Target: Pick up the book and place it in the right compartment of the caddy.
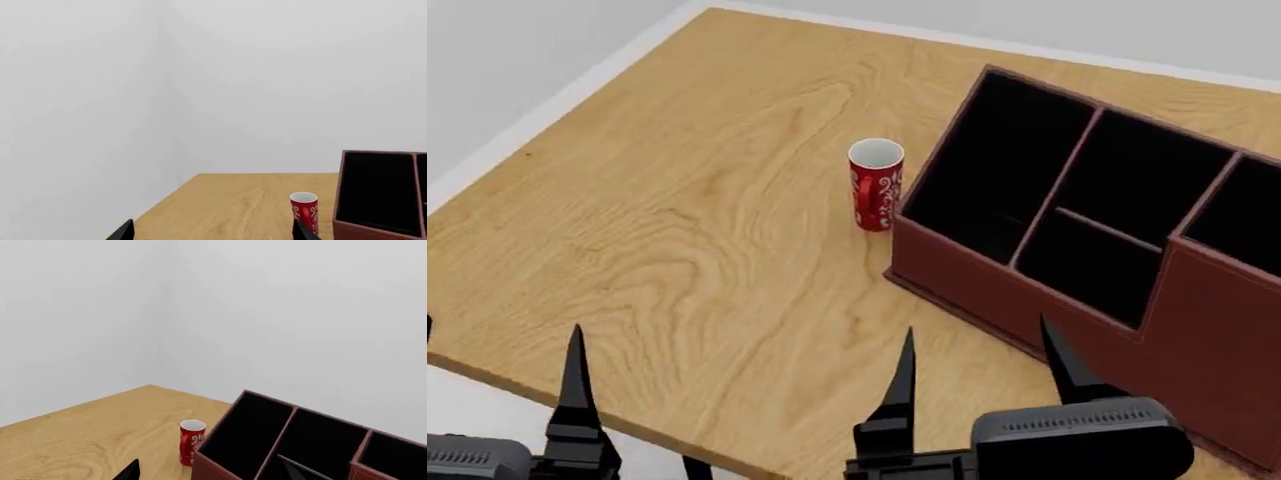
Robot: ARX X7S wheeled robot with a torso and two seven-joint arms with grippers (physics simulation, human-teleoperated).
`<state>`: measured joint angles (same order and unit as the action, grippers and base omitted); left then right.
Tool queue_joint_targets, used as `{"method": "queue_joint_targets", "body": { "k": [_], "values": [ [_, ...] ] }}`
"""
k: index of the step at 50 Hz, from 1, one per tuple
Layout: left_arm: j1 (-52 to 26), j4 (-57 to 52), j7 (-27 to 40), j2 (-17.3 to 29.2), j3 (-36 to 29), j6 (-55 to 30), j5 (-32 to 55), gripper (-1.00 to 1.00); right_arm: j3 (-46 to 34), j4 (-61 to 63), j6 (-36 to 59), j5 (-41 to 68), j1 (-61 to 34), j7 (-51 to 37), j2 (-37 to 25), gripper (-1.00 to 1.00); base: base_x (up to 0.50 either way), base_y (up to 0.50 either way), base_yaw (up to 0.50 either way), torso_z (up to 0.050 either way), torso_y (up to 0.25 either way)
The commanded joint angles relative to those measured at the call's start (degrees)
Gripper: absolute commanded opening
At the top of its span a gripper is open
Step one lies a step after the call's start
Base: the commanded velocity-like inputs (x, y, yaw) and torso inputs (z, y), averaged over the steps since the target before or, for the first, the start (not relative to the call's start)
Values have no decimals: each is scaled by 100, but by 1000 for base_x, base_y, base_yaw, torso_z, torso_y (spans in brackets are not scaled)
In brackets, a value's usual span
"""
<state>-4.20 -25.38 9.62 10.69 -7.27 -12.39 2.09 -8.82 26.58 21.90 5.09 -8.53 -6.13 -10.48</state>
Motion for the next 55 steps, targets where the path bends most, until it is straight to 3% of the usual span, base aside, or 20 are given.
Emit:
{"method": "queue_joint_targets", "body": {
  "k": [1,11,17,45,55],
  "values": [
    [7,-15,63,51,-59,-6,-10,100,-82,49,10,17,-3,-15,-51,100,0,0,500,0,0],
    [-16,54,103,87,-169,28,-53,100,-127,141,29,-18,9,-107,-82,100,0,0,500,0,0],
    [-11,53,121,116,-224,65,-73,100,-240,216,-19,198,14,194,-198,100,-17,42,0,0,0],
    [-17,73,236,191,-328,103,-17,100,-61,200,-322,712,111,307,-271,100,198,-459,0,0,0],
    [-6,-4,269,241,-299,114,44,100,172,720,-323,844,395,167,-410,100,198,-459,0,0,0]
  ]
}}
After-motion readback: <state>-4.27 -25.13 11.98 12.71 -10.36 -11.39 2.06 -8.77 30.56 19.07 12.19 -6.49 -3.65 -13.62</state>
